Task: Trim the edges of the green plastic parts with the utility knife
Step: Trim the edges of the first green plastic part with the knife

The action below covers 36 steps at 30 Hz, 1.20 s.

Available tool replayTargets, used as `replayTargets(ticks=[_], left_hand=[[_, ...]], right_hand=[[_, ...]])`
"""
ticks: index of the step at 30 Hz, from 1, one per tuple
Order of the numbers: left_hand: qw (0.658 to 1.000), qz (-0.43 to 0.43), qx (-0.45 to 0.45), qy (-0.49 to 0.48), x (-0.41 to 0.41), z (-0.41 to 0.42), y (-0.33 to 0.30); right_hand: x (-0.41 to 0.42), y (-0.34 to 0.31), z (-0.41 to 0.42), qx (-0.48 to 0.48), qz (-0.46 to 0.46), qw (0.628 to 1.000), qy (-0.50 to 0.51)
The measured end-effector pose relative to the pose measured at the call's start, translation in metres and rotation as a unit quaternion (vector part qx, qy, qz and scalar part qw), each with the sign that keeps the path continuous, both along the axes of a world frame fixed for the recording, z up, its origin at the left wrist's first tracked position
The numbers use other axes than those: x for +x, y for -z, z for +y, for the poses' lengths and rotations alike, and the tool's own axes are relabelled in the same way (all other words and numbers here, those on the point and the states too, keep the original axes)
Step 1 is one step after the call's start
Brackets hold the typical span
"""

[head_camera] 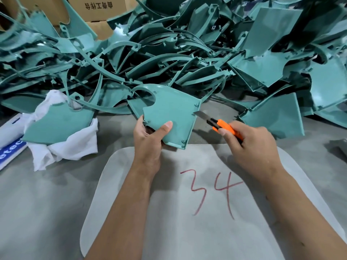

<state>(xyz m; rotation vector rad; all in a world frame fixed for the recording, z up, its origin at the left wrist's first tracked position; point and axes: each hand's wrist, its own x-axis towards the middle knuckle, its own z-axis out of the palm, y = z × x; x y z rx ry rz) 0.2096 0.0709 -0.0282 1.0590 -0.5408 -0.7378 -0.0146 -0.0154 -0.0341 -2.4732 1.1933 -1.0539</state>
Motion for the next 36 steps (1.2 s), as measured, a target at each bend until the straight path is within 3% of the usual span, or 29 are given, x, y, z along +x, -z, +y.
replayTargets(ticks=[7, 14, 17, 20, 27, 30, 33, 36], left_hand=[[0.999, -0.025, -0.004, -0.021, 0.004, -0.001, 0.004], [0.999, -0.039, -0.002, 0.002, 0.006, 0.004, 0.003], [0.999, -0.037, -0.007, 0.003, 0.005, 0.005, 0.003], [1.0, -0.027, -0.012, 0.002, 0.006, 0.005, 0.004], [0.999, -0.019, -0.012, 0.034, 0.009, 0.008, 0.004], [0.999, -0.017, -0.013, 0.027, 0.008, 0.007, 0.004], [1.0, -0.007, -0.023, 0.017, 0.007, 0.006, 0.004], [0.999, 0.0, -0.029, 0.026, 0.009, 0.006, 0.005]], right_hand=[[0.01, 0.0, 0.013, -0.029, 0.039, 0.99, -0.132], [0.001, 0.003, -0.004, -0.049, 0.03, 0.997, 0.056], [0.002, 0.001, 0.002, -0.036, 0.002, 0.998, -0.051], [0.01, 0.0, 0.012, -0.036, 0.036, 0.991, -0.124], [0.001, 0.002, -0.007, -0.036, 0.023, 0.997, 0.069], [0.002, -0.001, 0.0, -0.034, -0.009, 0.999, -0.018], [0.011, -0.002, 0.013, -0.029, 0.025, 0.99, -0.134], [0.013, 0.0, 0.013, -0.036, 0.046, 0.992, -0.112]])
